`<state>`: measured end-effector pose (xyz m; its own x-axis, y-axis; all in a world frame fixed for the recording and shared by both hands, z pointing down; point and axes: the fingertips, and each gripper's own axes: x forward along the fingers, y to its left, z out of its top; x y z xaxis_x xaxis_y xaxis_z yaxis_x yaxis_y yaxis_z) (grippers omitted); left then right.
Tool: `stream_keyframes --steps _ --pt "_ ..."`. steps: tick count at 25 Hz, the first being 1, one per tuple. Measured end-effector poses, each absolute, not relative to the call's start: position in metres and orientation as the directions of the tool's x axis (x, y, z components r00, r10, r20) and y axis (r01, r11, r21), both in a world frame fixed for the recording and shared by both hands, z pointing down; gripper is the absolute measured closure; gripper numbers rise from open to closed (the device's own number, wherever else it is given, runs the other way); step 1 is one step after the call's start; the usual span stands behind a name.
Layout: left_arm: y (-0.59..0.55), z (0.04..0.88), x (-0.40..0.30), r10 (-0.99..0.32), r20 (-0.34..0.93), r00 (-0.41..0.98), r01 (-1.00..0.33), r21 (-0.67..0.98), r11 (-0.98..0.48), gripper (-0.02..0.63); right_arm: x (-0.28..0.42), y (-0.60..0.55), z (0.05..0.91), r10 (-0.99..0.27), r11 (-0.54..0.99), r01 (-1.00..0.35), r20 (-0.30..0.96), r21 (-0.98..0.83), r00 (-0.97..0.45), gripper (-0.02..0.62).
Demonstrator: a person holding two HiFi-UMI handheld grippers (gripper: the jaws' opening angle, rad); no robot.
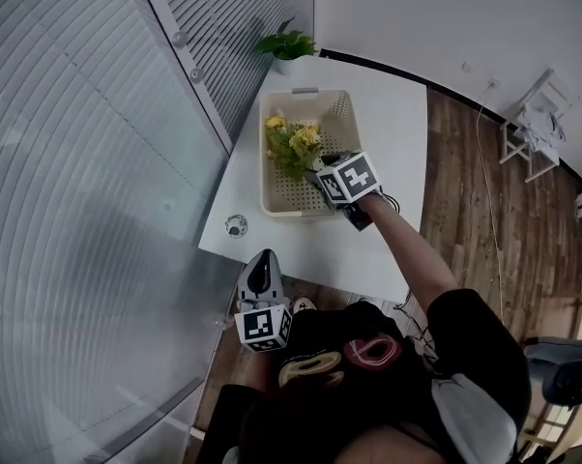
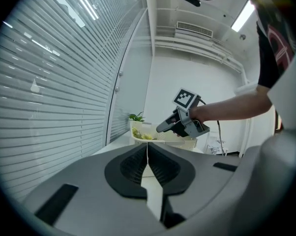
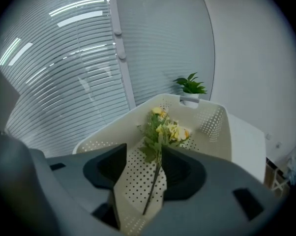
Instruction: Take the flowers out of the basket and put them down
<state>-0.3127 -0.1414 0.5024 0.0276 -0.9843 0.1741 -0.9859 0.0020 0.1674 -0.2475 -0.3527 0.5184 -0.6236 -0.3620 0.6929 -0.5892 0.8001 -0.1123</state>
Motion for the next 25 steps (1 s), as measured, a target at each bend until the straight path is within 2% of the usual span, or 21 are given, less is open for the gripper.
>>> stream_keyframes --steps 6,10,16,25 --pt "-0.142 0.506 -0.333 -0.982 0.186 -0.031 -0.985 0.163 0.062 0.588 -0.266 -0.373 0.551 -0.267 0.783 -0.594 0.765 -0.183 -0.587 0.379" --pt "-0.141 0.51 -0.342 -0.978 0.2 -0.057 -0.98 0.176 0.093 0.588 -0.271 -0.385 0.556 -0.302 0.799 -0.594 0.793 -0.092 -0.529 0.376" --pt "-0.141 0.519 -0.35 -0.972 0.217 -0.086 -0.975 0.181 0.126 0.588 -0.267 -0.401 0.594 -0.277 0.75 -0.652 0.841 -0.113 -0.465 0.371" --pt "-0.134 0.522 -0.347 -0.959 0.263 -0.101 -0.97 0.19 0.154 0.588 -0.261 -0.416 0.622 -0.255 0.754 -0.652 0.879 -0.08 -0.403 0.371"
